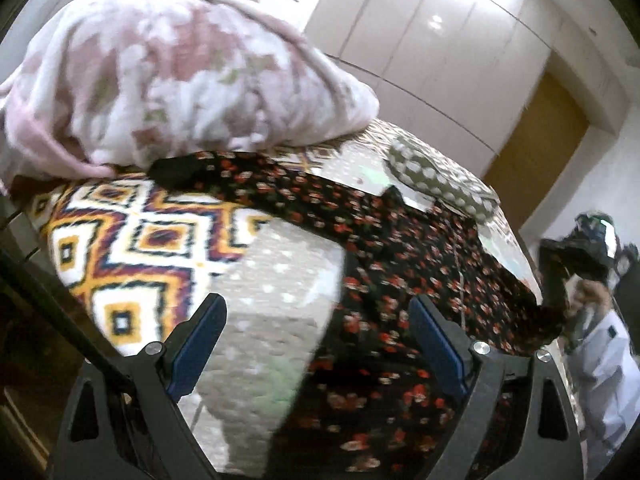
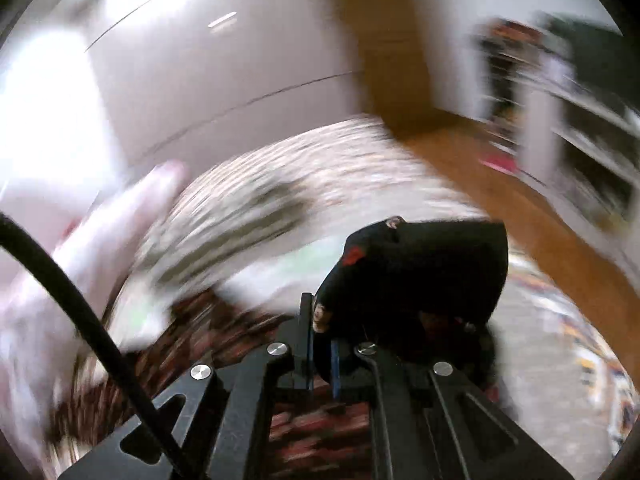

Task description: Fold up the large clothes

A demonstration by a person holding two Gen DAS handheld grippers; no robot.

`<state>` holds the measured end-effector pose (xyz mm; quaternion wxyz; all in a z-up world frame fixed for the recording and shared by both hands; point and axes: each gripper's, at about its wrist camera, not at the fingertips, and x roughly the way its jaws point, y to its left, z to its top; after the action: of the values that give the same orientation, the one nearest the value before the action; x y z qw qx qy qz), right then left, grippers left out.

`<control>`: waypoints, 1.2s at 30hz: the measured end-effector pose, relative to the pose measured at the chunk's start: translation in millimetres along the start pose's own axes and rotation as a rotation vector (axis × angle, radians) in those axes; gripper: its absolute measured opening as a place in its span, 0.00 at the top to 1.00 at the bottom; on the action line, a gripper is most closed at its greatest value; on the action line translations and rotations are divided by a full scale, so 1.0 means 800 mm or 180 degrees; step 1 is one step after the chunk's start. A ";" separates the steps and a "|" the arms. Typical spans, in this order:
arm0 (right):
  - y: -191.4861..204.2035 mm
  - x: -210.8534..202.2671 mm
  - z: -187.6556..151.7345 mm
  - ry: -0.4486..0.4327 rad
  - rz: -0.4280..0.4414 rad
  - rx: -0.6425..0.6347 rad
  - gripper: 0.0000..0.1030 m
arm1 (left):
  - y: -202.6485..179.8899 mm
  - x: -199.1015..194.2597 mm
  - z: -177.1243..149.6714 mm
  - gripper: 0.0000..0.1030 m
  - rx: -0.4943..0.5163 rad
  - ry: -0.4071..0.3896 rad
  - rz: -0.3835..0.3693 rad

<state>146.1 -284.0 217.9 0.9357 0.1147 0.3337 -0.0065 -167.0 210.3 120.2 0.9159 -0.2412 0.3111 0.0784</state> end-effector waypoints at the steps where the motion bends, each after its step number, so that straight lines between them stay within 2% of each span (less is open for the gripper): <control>1: 0.046 0.013 -0.013 0.0088 0.0108 -0.0221 0.94 | 0.013 -0.003 -0.001 0.11 -0.0052 -0.0015 0.0026; 5: 0.246 0.073 -0.114 0.0514 0.0430 -0.1300 0.94 | 0.056 -0.015 -0.001 0.11 -0.0224 -0.0097 0.0141; 7: 0.320 0.098 -0.173 0.0678 0.0445 -0.1850 0.92 | 0.073 -0.023 -0.002 0.11 -0.0282 -0.0121 0.0208; 8: 0.353 0.110 -0.206 0.0743 0.0351 -0.2179 0.90 | 0.080 -0.027 -0.002 0.11 -0.0299 -0.0132 0.0226; 9: 0.373 0.116 -0.235 0.0733 0.0262 -0.2450 0.79 | 0.086 -0.030 -0.003 0.11 -0.0313 -0.0147 0.0246; 10: 0.400 0.117 -0.267 0.0636 0.0152 -0.2800 0.75 | 0.090 -0.034 -0.004 0.11 -0.0317 -0.0165 0.0265; 12: 0.417 0.102 -0.307 0.0437 0.0171 -0.3274 0.63 | 0.095 -0.037 -0.005 0.11 -0.0300 -0.0188 0.0282; 14: 0.438 0.076 -0.343 0.0131 0.0114 -0.3780 0.62 | 0.094 -0.036 -0.003 0.11 -0.0283 -0.0188 0.0294; 15: 0.440 0.069 -0.352 0.0077 0.0191 -0.3882 0.62 | 0.092 -0.035 -0.003 0.11 -0.0285 -0.0184 0.0284; 17: 0.441 0.049 -0.353 0.0135 0.0416 -0.3845 0.62 | 0.086 -0.032 -0.004 0.11 -0.0276 -0.0156 0.0260; 19: 0.434 0.031 -0.344 0.0206 0.0550 -0.3657 0.58 | 0.078 -0.029 -0.004 0.11 -0.0231 -0.0126 0.0246; 22: 0.406 0.016 -0.325 0.0362 0.0642 -0.3279 0.55 | 0.067 -0.026 -0.007 0.11 -0.0172 -0.0091 0.0237; 27: 0.315 0.017 -0.285 0.0560 0.0555 -0.2738 0.55 | 0.058 -0.015 -0.015 0.11 -0.0145 0.0014 0.0231; 30: 0.282 0.018 -0.268 0.0606 0.0506 -0.2559 0.55 | 0.050 -0.008 -0.020 0.11 -0.0156 0.0087 0.0181; 33: 0.280 0.024 -0.262 0.0673 0.0603 -0.2462 0.55 | 0.041 -0.007 -0.024 0.11 -0.0092 0.0112 0.0148; 36: 0.302 0.039 -0.265 0.0690 0.0609 -0.2485 0.55 | 0.044 -0.008 -0.024 0.11 -0.0079 0.0094 0.0172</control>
<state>59.7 -0.2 89.5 0.8647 -0.2182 0.3954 0.2196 -192.5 231.3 96.7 0.9057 -0.2452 0.3300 0.1033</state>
